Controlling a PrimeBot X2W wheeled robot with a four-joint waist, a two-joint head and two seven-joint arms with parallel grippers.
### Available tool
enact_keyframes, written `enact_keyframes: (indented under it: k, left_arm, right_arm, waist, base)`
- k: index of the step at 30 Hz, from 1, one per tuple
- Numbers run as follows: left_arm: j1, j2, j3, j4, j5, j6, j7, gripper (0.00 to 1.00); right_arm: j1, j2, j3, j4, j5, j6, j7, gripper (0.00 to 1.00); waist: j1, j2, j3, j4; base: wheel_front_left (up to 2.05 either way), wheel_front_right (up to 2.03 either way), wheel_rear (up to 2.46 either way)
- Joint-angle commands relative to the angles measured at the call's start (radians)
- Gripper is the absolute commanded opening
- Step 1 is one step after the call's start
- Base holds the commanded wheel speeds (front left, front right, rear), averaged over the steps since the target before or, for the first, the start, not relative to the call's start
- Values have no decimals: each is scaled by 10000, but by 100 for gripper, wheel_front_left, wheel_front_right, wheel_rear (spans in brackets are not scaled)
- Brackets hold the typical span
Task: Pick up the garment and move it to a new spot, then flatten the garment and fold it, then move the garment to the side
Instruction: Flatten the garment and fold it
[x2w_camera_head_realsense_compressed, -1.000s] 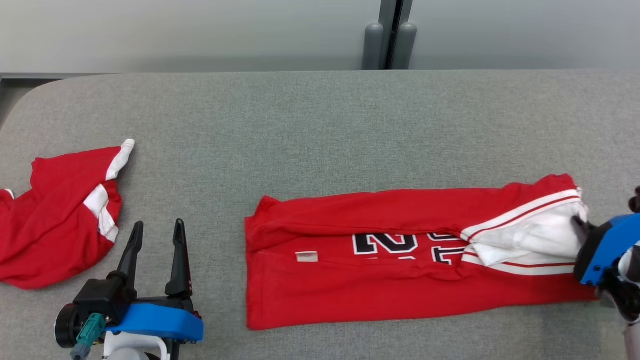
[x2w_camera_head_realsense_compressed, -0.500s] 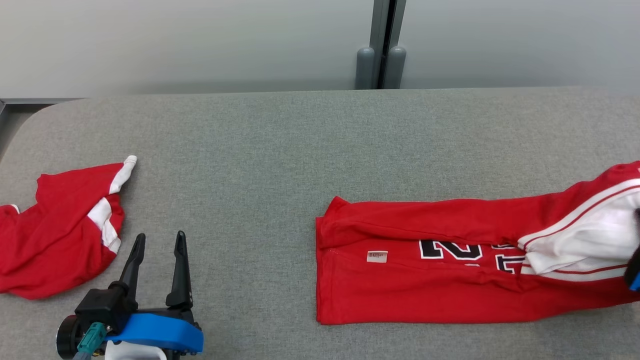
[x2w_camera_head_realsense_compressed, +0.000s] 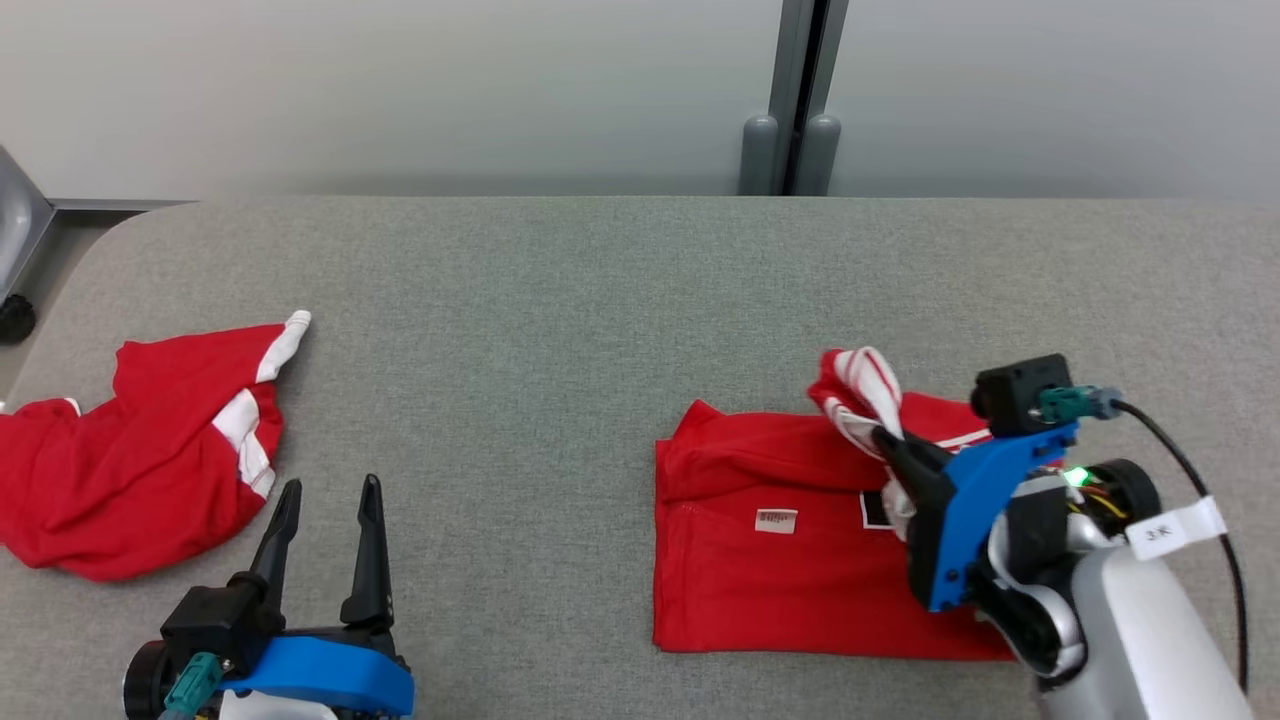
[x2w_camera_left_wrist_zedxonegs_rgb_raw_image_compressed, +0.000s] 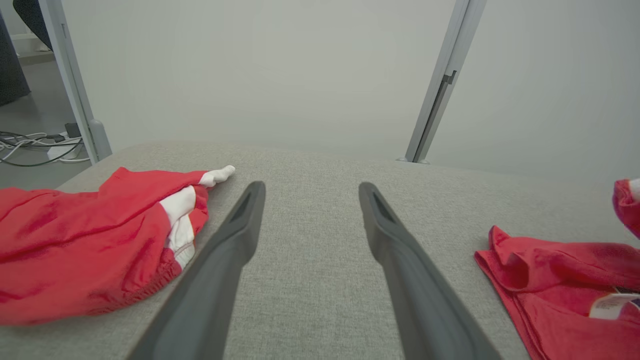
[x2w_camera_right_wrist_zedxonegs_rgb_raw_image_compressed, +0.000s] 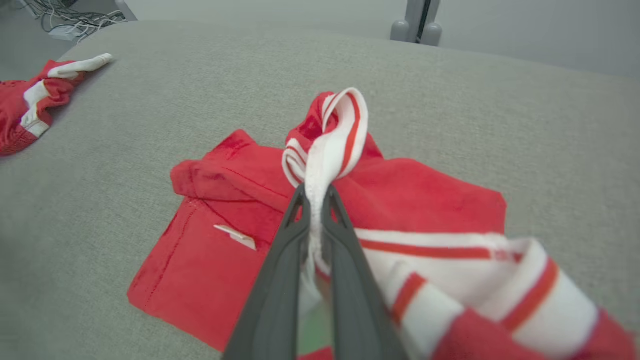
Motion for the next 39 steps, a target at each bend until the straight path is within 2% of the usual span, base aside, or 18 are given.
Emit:
enact_keyframes:
  k: [1,7,16,17,18,19,24,29,33,39]
  left_arm:
    - [-2,32,-1,17,-24,20,-24,100]
    - [-243,2,-104,74,-49,-8,-41,100]
    - [-404,-6,-150,293,-67,-79,-79,100]
    - [-412,-6,-147,319,-76,-79,-88,100]
    - [-419,-8,-138,342,-85,-84,-96,100]
    - [-430,-7,-130,363,-91,-88,-103,100]
    - [-431,14,-49,440,-124,-70,-127,100]
    - [-330,42,82,449,-154,-28,-138,100]
    - [-251,62,158,414,-143,-25,-138,100]
    - [-168,74,285,290,-113,-46,-146,100]
  right_arm:
    - [-155,67,101,92,73,1,-105,0]
    - [-984,521,1130,1248,450,3,-790,0]
    - [-1684,606,2113,2954,1049,1,-1315,0]
    - [-1735,606,2245,3097,1163,1,-1351,23]
    - [-1789,607,2351,3187,1298,3,-1420,90]
    - [-1827,601,2455,3249,1442,1,-1475,100]
    - [-1919,605,3174,2790,3082,3,-1693,100]
    - [-1861,577,3517,1274,3907,3,-1867,100]
    - [-1444,152,2825,-43,3687,1,-2287,100]
    - [-494,-296,878,-1312,2300,1,-3158,100]
  waist:
    - [1,-1,12,29]
    - [1,-1,96,242]
    - [1,-1,207,488]
    - [1,-1,214,499]
    - [1,-1,218,506]
    - [1,-1,221,507]
    - [1,-1,185,426]
    - [1,-1,117,191]
    - [1,-1,46,-11]
    - [1,-1,-43,-249]
  base:
    - [0,0,0]
    - [0,0,0]
    - [0,0,0]
    - [0,0,0]
    - [0,0,0]
    - [0,0,0]
    - [0,0,0]
    - [0,0,0]
    - [0,0,0]
    - [0,0,0]
